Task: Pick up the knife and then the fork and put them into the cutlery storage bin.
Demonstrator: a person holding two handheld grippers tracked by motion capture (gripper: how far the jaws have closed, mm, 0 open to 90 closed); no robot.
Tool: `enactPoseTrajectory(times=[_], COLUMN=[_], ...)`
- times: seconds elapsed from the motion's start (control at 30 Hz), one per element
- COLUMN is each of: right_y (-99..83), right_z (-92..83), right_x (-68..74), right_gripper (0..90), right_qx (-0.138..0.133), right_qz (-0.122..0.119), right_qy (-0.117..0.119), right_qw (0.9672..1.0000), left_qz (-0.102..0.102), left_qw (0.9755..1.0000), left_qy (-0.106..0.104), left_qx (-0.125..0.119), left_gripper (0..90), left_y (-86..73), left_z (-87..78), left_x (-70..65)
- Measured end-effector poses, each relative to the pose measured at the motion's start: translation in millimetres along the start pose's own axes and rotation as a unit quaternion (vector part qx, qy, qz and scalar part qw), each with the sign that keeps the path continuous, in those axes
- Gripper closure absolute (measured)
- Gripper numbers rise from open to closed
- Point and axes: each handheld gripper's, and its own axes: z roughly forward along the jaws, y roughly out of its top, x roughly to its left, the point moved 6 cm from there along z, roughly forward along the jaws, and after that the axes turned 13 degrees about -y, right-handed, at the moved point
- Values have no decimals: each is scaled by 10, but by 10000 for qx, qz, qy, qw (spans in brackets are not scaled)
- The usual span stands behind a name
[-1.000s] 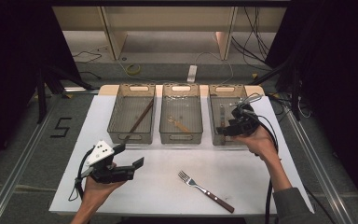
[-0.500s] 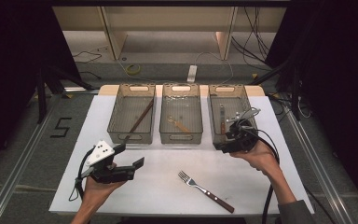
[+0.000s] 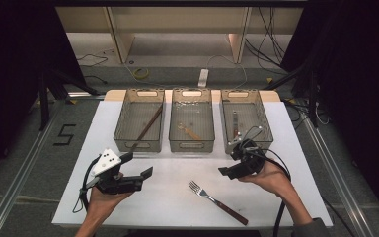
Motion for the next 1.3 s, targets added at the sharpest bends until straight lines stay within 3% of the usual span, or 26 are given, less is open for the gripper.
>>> enactPoseTrajectory(times=[0.27,0.6,0.93,1.23,1.3], right_y=[-99,-293,-551,-666,-685], right_z=[29,99,169,195,216], right_x=[195,383,517,637,632], right_gripper=[305,314,370,452,467], right_qx=[246,605,1029,1203,1194], right_qz=[-258,-583,-835,-1035,-1229], right_qy=[119,238,223,303,278], right_qw=[9993,9962,9909,9869,9848], left_qz=[18,26,7,18,23], left_qw=[10000,10000,10000,10000,10000], left_qy=[3,-5,3,-1,2], left_qx=[14,17,9,15,14], left_gripper=[136,136,136,136,136], left_y=[-1,0,-3,-3,-3], left_z=[2,1,-1,1,2], left_x=[0,-4,2,-4,-4])
